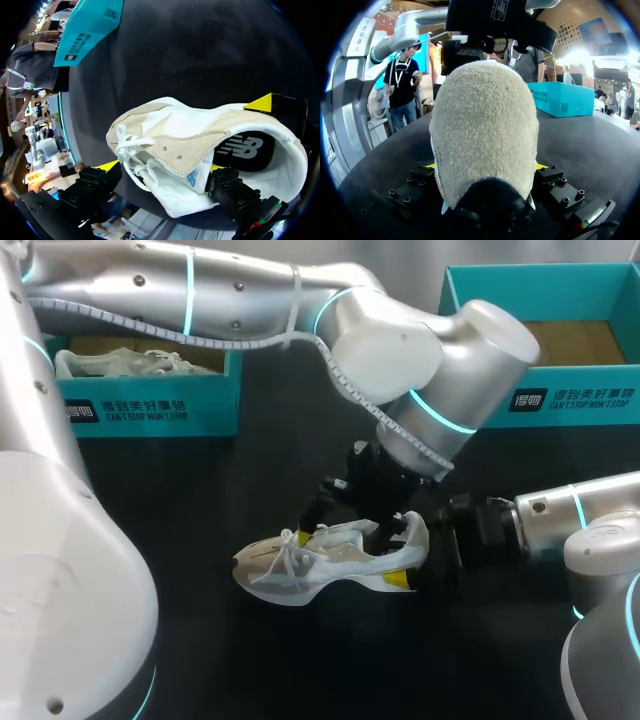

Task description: Take the shoe out of the shoebox, open the shoe tongue, remove and reinsert the insole, then place the shoe into the shoebox

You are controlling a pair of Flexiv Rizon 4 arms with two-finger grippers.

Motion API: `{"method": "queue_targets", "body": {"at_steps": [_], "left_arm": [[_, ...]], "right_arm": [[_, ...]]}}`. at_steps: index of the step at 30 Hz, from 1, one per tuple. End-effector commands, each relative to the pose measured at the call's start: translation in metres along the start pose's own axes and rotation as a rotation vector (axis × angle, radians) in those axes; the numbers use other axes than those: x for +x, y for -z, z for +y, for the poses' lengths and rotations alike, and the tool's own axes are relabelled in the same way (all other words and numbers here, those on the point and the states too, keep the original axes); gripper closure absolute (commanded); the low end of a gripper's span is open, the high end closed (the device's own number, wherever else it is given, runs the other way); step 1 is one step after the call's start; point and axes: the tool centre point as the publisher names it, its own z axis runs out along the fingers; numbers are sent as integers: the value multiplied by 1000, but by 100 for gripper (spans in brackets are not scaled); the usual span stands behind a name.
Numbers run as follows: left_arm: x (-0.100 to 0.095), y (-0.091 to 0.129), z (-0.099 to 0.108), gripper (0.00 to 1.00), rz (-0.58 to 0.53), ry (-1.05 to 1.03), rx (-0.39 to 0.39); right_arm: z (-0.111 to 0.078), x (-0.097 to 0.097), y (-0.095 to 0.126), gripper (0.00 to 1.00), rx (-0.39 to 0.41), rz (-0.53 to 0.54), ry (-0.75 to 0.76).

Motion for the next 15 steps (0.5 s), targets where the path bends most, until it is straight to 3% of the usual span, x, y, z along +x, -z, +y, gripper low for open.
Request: {"method": "queue_targets", "body": {"at_steps": [1, 3, 15], "left_arm": [[-11, -1, 7, 4, 40, 233, 4], [-12, -1, 8, 8, 47, 236, 5], [-23, 6, 12, 8, 106, 248, 28]], "right_arm": [[-1, -1, 0, 100, 4, -1, -1], [-1, -1, 0, 100, 4, -1, -1], [-1, -1, 0, 100, 4, -1, -1]]}}
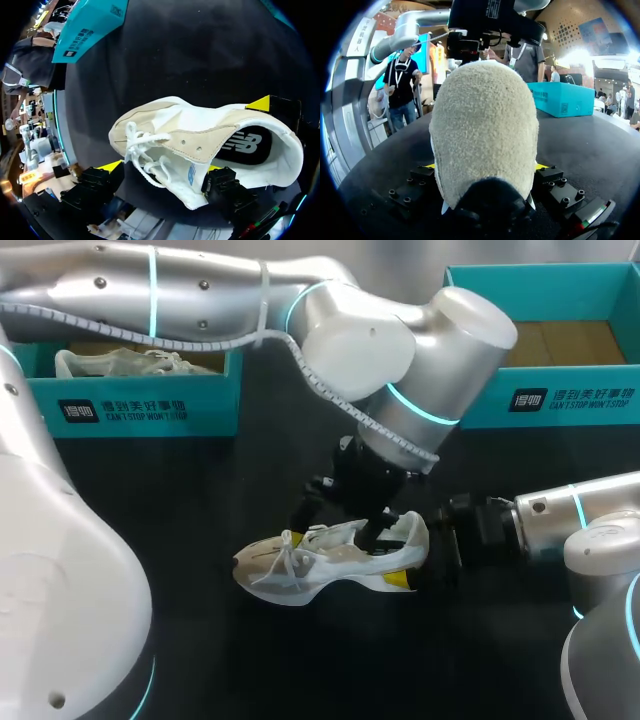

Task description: Take the shoe out of the shoebox, open the shoe tongue, remove and reinsert the insole, then place the shoe into the shoebox

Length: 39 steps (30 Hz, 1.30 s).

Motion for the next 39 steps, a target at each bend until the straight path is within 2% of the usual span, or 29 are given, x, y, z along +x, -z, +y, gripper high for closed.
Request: {"method": "queue_targets", "body": {"at_steps": [1, 10, 14, 19, 23, 26, 28, 31, 32, 36, 39], "left_arm": [[-10, 5, 9, 8, 42, 235, 21], [-13, 11, 12, 12, 81, 231, 40], [-18, 13, 12, 19, 121, 238, 55], [-22, 17, 13, 35, 167, 250, 86], [-25, 17, 12, 43, 193, 254, 95], [-26, 16, 12, 41, 207, 254, 99], [-25, 15, 10, 35, 210, 252, 101], [-21, 14, 9, 18, 198, 246, 109], [-19, 13, 8, 16, 196, 244, 110], [-14, 13, 7, 17, 190, 238, 112], [-10, 13, 5, 27, 189, 232, 116]], "right_arm": [[-1, -1, 0, 100, 4, -1, -1], [-1, -1, 0, 100, 4, -1, -1], [-1, -1, 0, 100, 4, -1, -1], [-1, -1, 0, 100, 4, -1, -1], [-1, -1, 0, 100, 4, -1, -1], [-1, -1, 0, 100, 4, -1, -1], [-1, -1, 0, 100, 4, -1, -1], [-1, -1, 0, 100, 4, -1, -1], [-1, -1, 0, 100, 4, -1, -1], [-1, -1, 0, 100, 4, -1, -1], [-1, -1, 0, 100, 4, -1, -1]]}}
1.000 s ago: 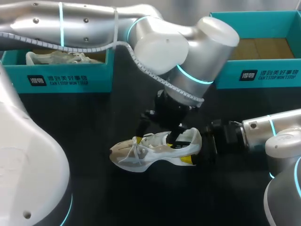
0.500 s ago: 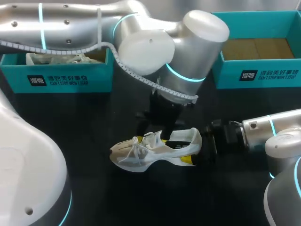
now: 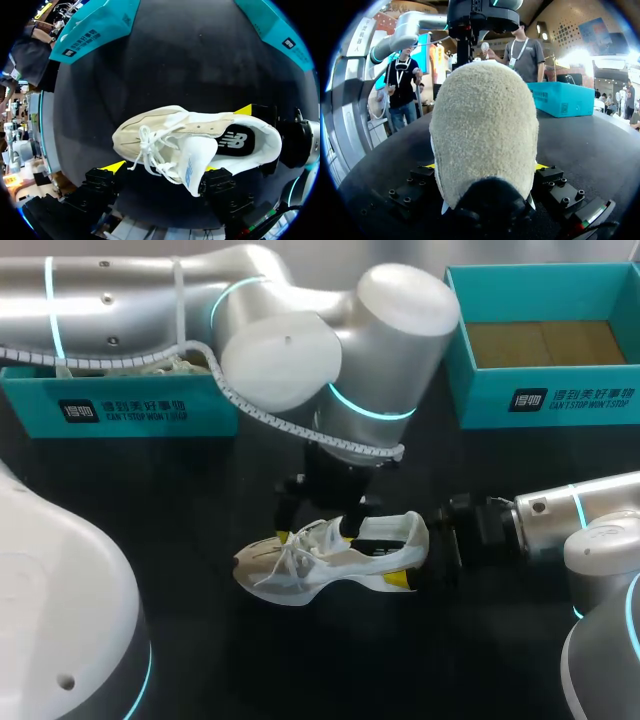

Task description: Take the shoe out of the shoebox, open the shoe tongue, remove and reinsert the insole, then place the shoe into the shoebox

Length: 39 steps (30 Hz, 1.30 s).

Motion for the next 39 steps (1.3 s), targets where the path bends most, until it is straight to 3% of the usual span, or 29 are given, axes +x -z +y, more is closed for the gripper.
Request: {"method": "queue_targets", "body": {"at_steps": [1, 2, 9, 12, 15, 30, 39], "left_arm": [[12, -2, 3, 42, -16, 200, 8], [13, -2, 3, 55, -15, 199, 7], [9, -3, 2, 67, 27, 215, -6], [6, -2, 1, 79, 46, 225, -5], [4, -1, -1, 100, 70, 239, -2], [-35, -6, 1, 100, 374, 352, -15], [-55, -15, 2, 100, 487, 421, 5]], "right_arm": [[-1, -1, 0, 100, 4, -1, -1], [-1, -1, 0, 100, 4, -1, -1], [-1, -1, 0, 100, 4, -1, -1], [-1, -1, 0, 100, 4, -1, -1], [-1, -1, 0, 100, 4, -1, -1], [-1, -1, 0, 100, 4, -1, -1], [-1, -1, 0, 100, 4, -1, -1]]}}
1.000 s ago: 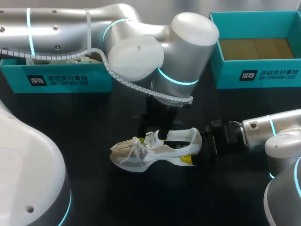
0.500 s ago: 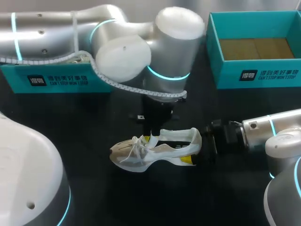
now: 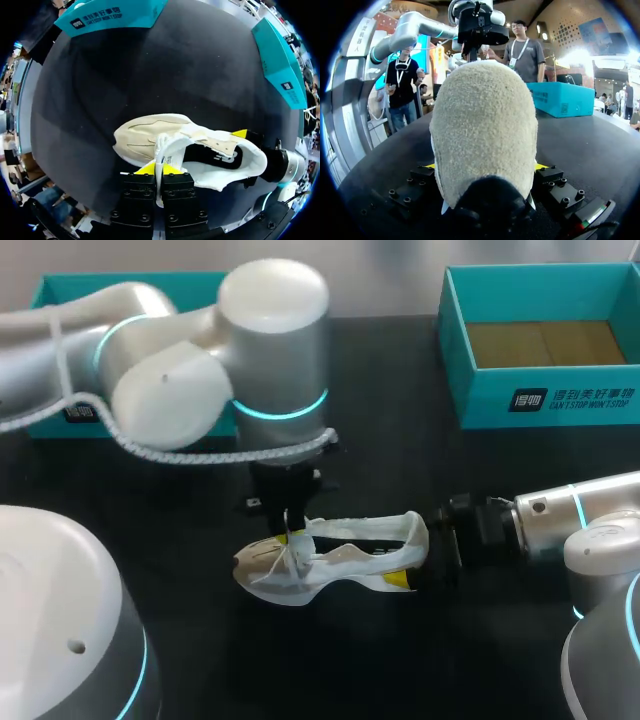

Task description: Take the shoe out of the shoebox, open the shoe tongue, remove and reinsert the insole, then place the shoe into the shoebox

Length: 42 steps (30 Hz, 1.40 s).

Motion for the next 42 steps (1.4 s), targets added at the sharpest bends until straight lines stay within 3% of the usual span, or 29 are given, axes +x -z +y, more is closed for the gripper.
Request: {"method": "queue_targets", "body": {"at_steps": [1, 9, 26, 27, 29, 31, 37, 42], "left_arm": [[-27, 1, 1, 100, 218, 194, 7], [-45, 9, -1, 100, 266, 219, 15], [-56, -47, -5, 100, 122, 163, -27], [-56, -48, -5, 96, 113, 158, -27], [-57, -51, -6, 58, 99, 155, -22], [-59, -54, -7, 46, 87, 155, -19], [-67, -52, -6, 45, 53, 143, 10], [-74, -33, -2, 45, 74, 120, 27]], "right_arm": [[-1, -1, 0, 100, 5, -1, -1], [-1, -1, 0, 100, 5, -1, -1], [-1, -1, 0, 100, 5, -1, -1], [-1, -1, 0, 100, 5, -1, -1], [-1, -1, 0, 100, 5, -1, -1], [-1, -1, 0, 100, 5, -1, -1], [-1, -1, 0, 100, 5, -1, -1], [-1, -1, 0, 100, 5, -1, -1]]}}
